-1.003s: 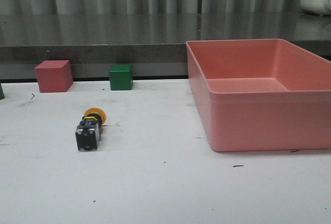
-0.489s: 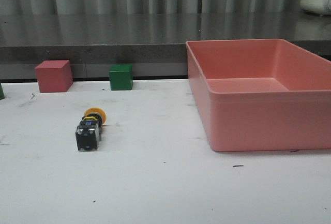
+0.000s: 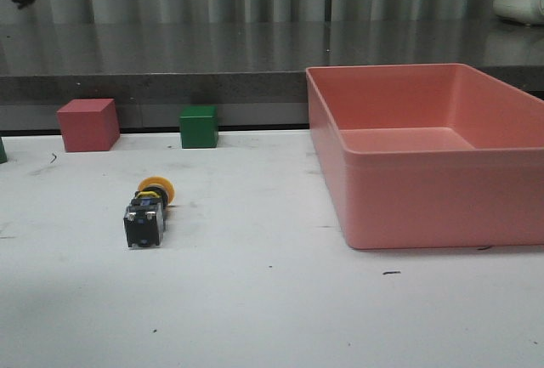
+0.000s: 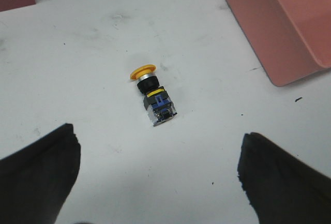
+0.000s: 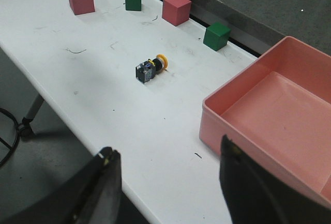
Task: Place and stand button with both arms
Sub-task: 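Lower the left gripper over the button and grasp its yellow cap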
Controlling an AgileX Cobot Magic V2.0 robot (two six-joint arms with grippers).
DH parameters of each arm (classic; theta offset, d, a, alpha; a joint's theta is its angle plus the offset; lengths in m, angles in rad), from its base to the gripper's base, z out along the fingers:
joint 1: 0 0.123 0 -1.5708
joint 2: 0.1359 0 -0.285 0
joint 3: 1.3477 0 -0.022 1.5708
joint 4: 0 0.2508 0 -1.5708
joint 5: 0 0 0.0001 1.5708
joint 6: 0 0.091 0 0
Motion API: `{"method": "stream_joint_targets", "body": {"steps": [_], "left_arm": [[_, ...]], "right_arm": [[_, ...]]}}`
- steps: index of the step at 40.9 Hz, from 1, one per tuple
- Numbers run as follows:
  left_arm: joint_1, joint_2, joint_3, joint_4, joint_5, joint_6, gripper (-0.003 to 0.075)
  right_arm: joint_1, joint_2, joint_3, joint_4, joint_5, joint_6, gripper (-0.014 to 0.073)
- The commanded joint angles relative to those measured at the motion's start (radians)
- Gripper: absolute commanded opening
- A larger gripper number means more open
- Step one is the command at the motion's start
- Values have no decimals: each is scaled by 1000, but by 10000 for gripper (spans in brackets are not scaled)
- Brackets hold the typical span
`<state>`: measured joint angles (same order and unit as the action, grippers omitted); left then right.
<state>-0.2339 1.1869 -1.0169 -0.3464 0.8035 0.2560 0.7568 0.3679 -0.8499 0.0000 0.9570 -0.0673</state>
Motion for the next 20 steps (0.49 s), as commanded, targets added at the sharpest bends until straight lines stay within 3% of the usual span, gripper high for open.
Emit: {"method": "stream_joint_targets", "body": {"steps": [1, 5, 12, 20], "left_arm": [[-21, 66, -97, -27, -4, 0, 600], [-63, 173, -182, 17, 50, -83, 600], [-154, 350, -346, 255, 188, -335, 599], [-166, 532, -523, 249, 306, -413, 600]], "right_arm": [[-5, 9, -20, 0, -81, -10, 447], [-5, 9, -20, 0, -80, -10, 447], [-5, 9, -20, 0, -80, -10, 447], [-5, 9, -20, 0, -80, -10, 447]]}}
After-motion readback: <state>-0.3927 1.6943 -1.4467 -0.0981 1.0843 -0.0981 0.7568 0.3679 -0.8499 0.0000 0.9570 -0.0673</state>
